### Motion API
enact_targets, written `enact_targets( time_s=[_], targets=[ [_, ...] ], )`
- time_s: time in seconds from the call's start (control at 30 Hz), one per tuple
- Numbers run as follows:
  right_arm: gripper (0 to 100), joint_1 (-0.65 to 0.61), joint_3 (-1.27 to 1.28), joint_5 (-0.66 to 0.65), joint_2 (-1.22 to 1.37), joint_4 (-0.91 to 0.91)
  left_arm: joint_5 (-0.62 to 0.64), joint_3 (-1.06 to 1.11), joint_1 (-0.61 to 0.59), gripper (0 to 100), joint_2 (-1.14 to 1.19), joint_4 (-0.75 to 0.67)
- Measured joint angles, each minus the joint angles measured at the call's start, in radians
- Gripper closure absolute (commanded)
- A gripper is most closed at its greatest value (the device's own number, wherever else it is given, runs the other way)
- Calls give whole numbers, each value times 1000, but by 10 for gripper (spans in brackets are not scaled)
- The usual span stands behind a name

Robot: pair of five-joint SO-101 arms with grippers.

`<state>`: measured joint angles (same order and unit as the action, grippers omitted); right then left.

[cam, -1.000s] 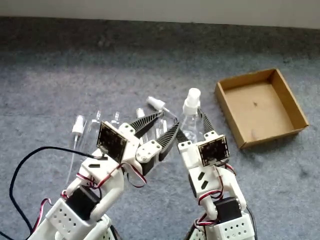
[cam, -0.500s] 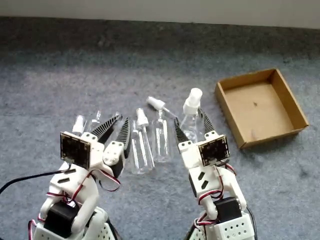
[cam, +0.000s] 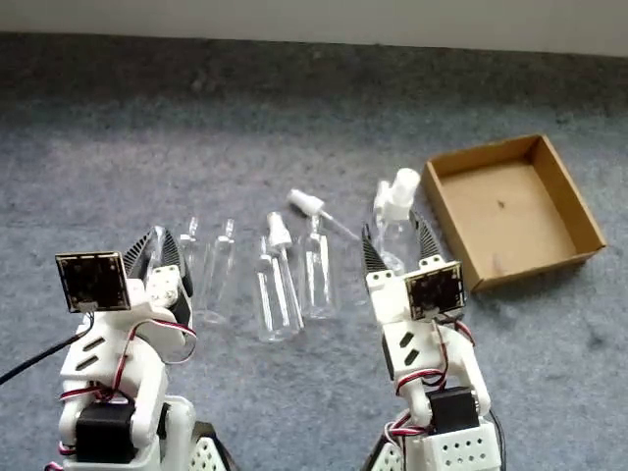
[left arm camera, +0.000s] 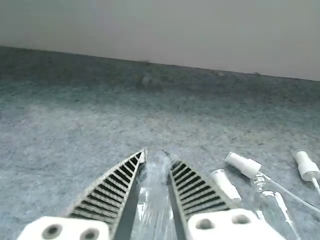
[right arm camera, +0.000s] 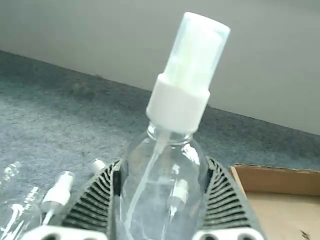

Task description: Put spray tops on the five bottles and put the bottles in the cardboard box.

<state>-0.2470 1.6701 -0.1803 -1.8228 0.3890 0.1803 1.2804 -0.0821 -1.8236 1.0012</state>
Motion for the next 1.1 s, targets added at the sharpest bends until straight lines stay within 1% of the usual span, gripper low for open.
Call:
enact_targets(
  time_s=[0.1, 0.3, 0.43, 0.53, 0.67, 0.87, 1.1],
  targets=[
    [964, 51, -2, 0, 0, 0, 2, 26, -34, 994, -2, 28],
    [961, 137, -46, 2, -2, 0, -2, 180, -44, 994, 2, 40],
    [961, 203, -109, 2, -2, 0, 2, 203, -44, 993, 2, 132],
    [961, 224, -163, 2, 31, 0, 0, 203, -44, 992, 2, 199],
    [961, 227, -276, 2, 196, 0, 0, 252, -44, 990, 2, 242],
    [961, 230, -451, 2, 483, -11, -2, 321, -44, 990, 2, 242],
    [961, 261, -489, 2, 718, -241, 0, 330, -44, 989, 2, 242]
  ],
)
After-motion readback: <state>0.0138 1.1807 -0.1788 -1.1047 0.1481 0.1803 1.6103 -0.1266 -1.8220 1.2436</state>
